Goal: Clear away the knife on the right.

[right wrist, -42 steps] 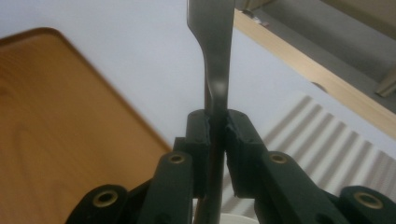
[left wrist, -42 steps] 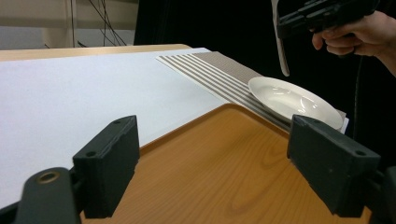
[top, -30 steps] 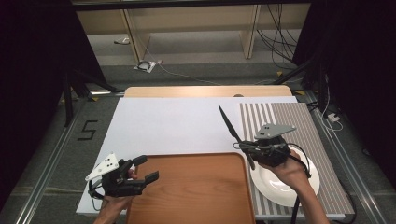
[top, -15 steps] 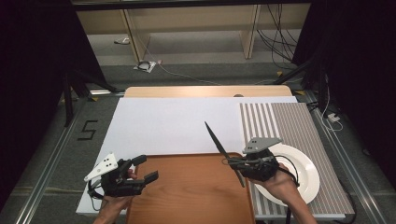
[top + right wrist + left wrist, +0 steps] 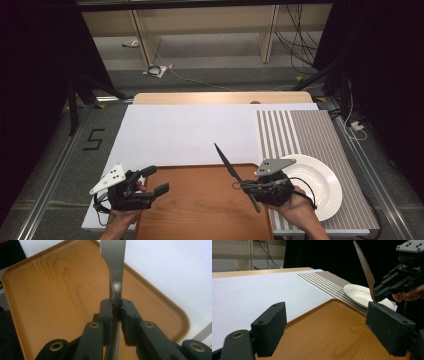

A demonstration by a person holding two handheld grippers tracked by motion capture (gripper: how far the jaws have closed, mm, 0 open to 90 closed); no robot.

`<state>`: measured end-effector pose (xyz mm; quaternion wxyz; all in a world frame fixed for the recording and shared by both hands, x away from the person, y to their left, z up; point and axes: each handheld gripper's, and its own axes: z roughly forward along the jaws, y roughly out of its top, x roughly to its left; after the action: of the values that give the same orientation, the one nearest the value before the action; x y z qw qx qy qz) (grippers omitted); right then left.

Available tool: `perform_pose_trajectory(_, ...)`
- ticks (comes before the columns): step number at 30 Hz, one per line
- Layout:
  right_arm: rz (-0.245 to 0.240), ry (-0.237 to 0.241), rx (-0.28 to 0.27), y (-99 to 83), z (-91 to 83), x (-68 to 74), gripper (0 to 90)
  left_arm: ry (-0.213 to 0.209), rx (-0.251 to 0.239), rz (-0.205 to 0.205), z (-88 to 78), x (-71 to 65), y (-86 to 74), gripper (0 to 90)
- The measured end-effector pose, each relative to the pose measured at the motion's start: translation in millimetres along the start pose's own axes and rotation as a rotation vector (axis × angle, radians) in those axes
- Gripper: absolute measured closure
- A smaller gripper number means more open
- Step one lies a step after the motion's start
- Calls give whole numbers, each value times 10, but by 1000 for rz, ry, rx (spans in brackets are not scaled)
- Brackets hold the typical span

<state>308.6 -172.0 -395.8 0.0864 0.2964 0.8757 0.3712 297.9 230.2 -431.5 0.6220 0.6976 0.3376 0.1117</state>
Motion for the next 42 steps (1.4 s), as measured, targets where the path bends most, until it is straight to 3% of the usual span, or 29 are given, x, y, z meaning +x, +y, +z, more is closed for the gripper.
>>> perform_pose_trajectory(15,-50,29,111,-75,139,266,806,1,-9,1,-17,1,5,170)
perform_pose_trajectory(42,-114,62,313,-150,346,431,806,2,-8,2,-20,-5,6,170)
